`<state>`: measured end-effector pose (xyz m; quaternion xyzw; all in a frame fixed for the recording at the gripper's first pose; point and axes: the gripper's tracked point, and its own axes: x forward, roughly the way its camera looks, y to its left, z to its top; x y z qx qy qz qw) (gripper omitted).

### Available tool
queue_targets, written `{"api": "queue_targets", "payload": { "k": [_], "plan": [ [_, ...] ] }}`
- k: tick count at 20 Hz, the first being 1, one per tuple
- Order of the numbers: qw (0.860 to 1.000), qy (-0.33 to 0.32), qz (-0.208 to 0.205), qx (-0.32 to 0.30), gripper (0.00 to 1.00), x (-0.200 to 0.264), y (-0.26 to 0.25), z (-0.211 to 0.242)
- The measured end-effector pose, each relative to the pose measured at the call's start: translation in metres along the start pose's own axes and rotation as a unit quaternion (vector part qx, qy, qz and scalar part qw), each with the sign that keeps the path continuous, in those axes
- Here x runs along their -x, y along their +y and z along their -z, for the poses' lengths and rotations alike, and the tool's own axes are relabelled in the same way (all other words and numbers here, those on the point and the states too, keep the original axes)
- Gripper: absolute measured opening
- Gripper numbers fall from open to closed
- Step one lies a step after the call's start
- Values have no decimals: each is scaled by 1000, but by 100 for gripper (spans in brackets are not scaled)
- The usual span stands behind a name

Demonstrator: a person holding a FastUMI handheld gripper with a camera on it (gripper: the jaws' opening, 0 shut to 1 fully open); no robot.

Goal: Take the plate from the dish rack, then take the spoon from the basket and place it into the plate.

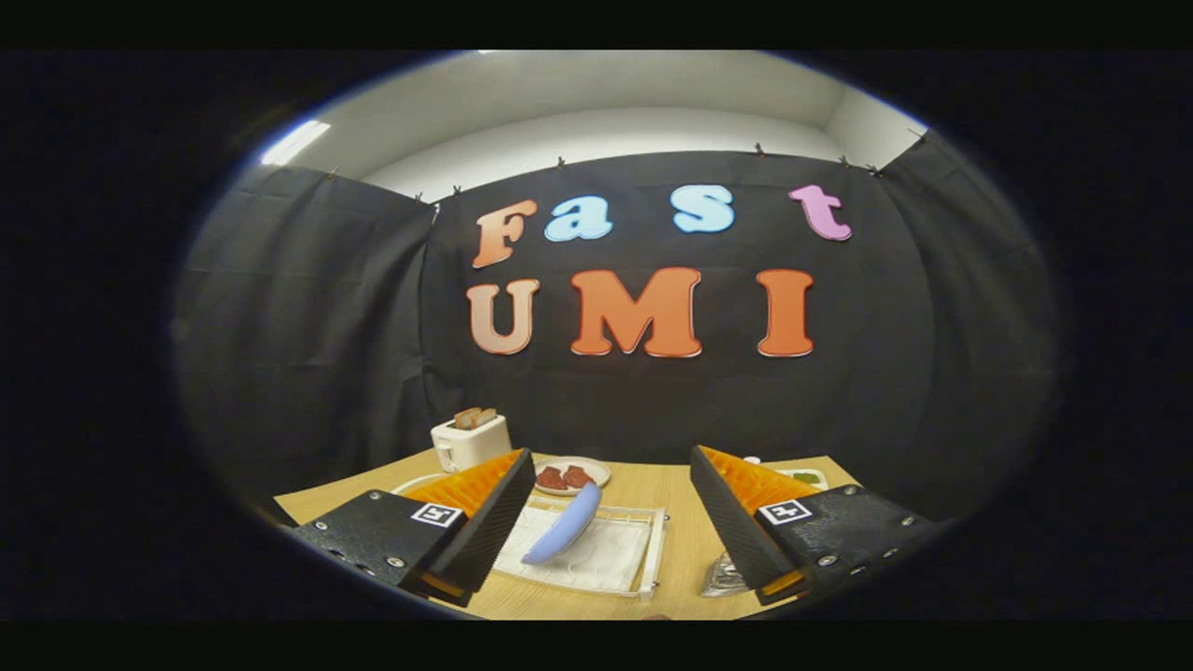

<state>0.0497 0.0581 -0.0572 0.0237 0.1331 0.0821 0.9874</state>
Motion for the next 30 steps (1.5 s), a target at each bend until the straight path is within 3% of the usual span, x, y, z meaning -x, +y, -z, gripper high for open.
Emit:
{"api": "queue_targets", "payload": {
  "k": [5, 10, 17, 27, 30],
  "plan": [
    [994, 99, -36, -35, 99, -26, 18, 30],
    [975, 207, -50, -57, 98, -45, 30, 66],
    [951, 302, -33, -50, 93, -70, 33, 108],
    [917, 397, 24, -23, 87, -101, 23, 173],
    [904, 426, 21, -43, 74, -107, 31, 185]
  ]
}}
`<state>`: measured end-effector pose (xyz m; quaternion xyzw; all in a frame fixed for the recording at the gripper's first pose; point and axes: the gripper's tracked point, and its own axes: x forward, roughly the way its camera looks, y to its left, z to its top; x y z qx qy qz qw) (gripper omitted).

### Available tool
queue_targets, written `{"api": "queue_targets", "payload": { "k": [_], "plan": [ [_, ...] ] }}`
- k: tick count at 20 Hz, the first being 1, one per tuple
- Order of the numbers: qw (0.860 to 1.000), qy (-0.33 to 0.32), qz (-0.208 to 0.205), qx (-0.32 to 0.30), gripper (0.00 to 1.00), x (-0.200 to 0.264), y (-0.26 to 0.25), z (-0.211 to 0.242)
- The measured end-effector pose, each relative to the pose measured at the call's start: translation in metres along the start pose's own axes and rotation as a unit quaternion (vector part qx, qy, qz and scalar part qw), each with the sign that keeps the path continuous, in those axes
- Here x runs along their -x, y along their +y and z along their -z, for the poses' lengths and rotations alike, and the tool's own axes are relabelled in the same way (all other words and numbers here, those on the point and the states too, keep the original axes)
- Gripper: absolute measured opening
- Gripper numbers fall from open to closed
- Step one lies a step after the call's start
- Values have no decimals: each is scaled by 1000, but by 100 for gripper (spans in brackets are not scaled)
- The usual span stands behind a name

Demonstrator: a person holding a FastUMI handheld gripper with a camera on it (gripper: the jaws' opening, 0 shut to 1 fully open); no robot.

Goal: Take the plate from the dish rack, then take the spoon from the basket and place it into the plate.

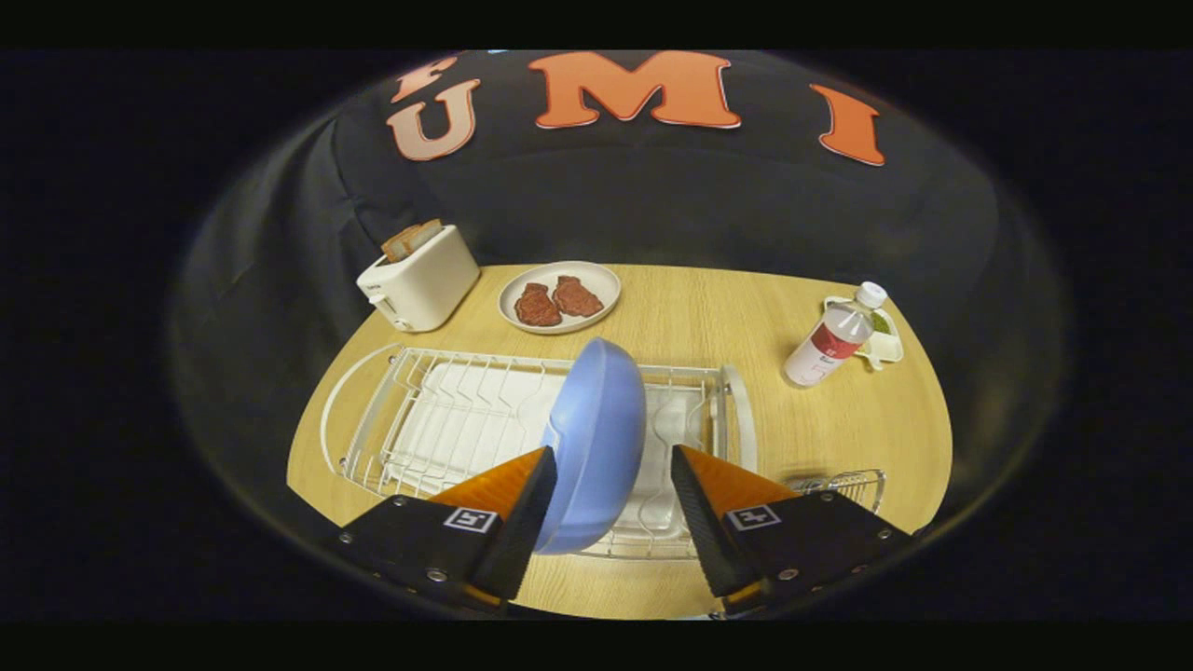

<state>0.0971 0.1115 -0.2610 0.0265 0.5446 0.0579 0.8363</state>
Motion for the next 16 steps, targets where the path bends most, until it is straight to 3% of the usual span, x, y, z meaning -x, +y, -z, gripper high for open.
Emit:
{"api": "queue_targets", "payload": {
  "k": [2, 3, 8, 16],
  "plan": [
    [998, 45, -28, -15, 69, -5, 12, 13],
    [998, 52, -21, -20, 68, -11, 8, 14],
    [997, 78, 8, -19, 43, -28, 4, 21],
    [997, 44, 69, -4, 34, -25, 4, 2]
  ]
}}
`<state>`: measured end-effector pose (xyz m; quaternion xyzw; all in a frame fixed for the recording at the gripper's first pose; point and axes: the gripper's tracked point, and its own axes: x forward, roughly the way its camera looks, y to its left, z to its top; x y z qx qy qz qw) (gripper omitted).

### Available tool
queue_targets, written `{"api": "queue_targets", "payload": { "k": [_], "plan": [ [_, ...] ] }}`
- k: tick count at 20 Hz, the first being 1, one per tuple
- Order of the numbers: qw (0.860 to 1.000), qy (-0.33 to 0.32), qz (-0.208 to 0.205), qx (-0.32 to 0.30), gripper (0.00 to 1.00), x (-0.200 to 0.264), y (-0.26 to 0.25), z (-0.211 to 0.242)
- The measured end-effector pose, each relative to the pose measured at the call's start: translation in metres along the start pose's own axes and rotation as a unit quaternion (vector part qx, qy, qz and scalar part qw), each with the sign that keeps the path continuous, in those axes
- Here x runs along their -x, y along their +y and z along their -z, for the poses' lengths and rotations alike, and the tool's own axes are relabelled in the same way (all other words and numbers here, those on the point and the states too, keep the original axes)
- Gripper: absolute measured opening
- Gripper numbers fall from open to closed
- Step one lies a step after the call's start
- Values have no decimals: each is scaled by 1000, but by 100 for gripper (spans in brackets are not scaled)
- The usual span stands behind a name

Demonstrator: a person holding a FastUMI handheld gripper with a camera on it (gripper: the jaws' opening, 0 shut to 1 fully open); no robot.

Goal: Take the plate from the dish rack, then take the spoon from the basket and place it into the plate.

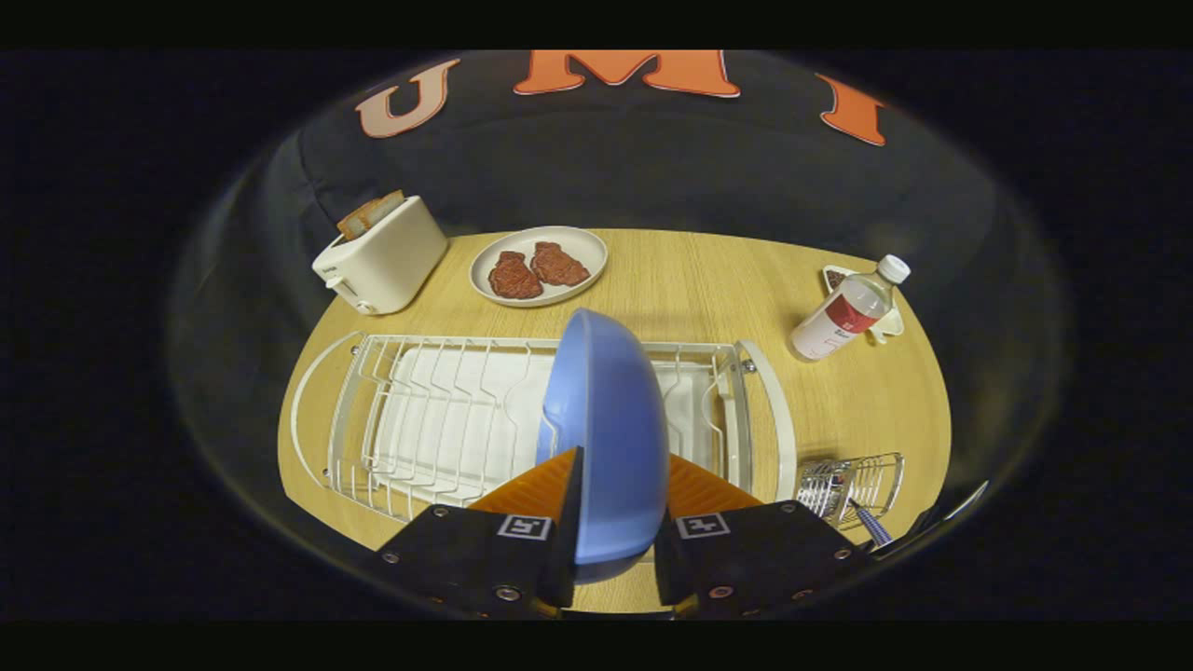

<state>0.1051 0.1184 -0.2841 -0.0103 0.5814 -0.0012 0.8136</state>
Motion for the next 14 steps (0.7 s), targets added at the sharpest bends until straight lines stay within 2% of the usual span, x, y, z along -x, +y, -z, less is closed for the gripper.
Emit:
{"api": "queue_targets", "payload": {
  "k": [3, 7, 14],
  "plan": [
    [997, -36, 54, 32, 31, 10, -12, -20],
    [993, -51, 86, 63, 28, 20, -12, -28],
    [992, -74, 80, 67, 28, 41, -11, -34]
  ]
}}
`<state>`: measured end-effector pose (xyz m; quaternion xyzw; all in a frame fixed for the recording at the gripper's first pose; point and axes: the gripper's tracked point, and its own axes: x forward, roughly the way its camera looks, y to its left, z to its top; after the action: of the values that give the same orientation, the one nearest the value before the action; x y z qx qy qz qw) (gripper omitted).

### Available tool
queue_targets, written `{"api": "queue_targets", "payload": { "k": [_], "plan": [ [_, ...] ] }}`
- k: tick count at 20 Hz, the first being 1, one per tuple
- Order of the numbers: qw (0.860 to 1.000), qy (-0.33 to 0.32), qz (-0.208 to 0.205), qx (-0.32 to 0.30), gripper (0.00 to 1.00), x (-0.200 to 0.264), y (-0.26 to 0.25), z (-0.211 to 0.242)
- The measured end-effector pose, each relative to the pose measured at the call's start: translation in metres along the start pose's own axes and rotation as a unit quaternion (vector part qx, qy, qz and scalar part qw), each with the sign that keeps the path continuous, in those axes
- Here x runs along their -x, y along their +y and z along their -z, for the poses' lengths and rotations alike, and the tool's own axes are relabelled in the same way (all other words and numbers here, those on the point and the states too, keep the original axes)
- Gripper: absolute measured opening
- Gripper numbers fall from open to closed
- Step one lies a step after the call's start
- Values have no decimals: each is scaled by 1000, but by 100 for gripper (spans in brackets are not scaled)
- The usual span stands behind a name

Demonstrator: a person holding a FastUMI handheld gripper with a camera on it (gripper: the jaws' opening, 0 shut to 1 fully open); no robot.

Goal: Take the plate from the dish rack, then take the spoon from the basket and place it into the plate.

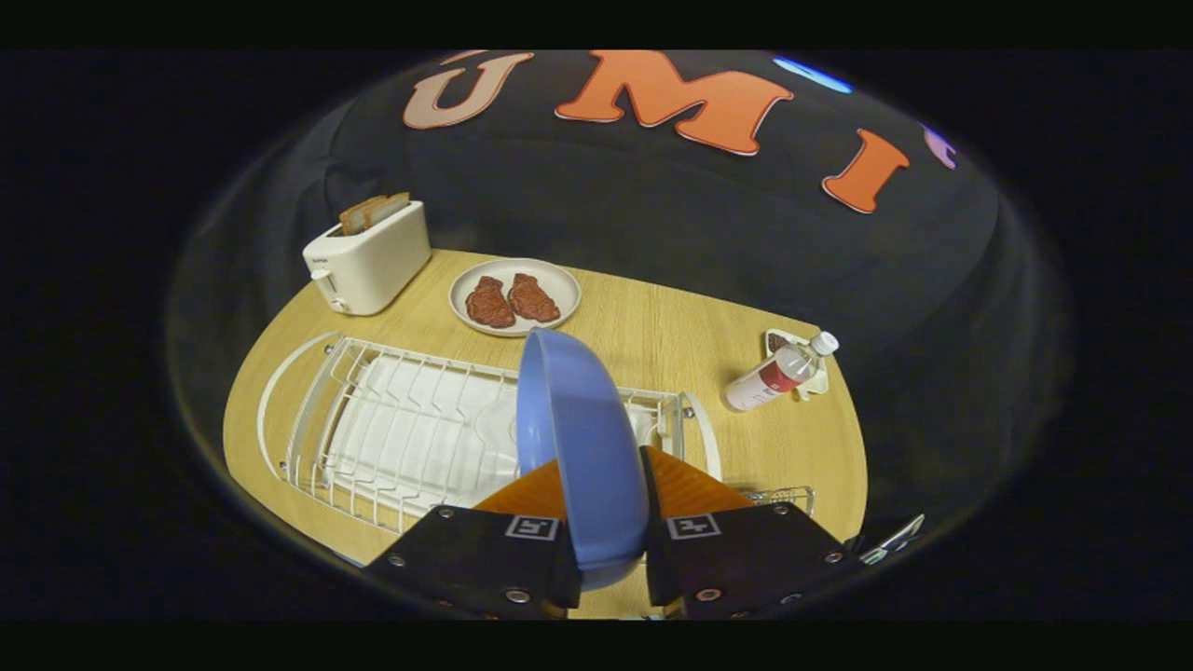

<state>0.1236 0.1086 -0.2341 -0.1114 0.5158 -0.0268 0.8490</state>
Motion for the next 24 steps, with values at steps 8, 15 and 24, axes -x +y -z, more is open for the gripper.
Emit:
{"api": "queue_targets", "payload": {
  "k": [8, 15, 24],
  "plan": [
    [996, -47, -63, -43, 28, 54, -17, 18],
    [989, -65, -109, -72, 28, 82, -33, 71],
    [980, -51, -161, -106, 28, 90, -34, 150]
  ]
}}
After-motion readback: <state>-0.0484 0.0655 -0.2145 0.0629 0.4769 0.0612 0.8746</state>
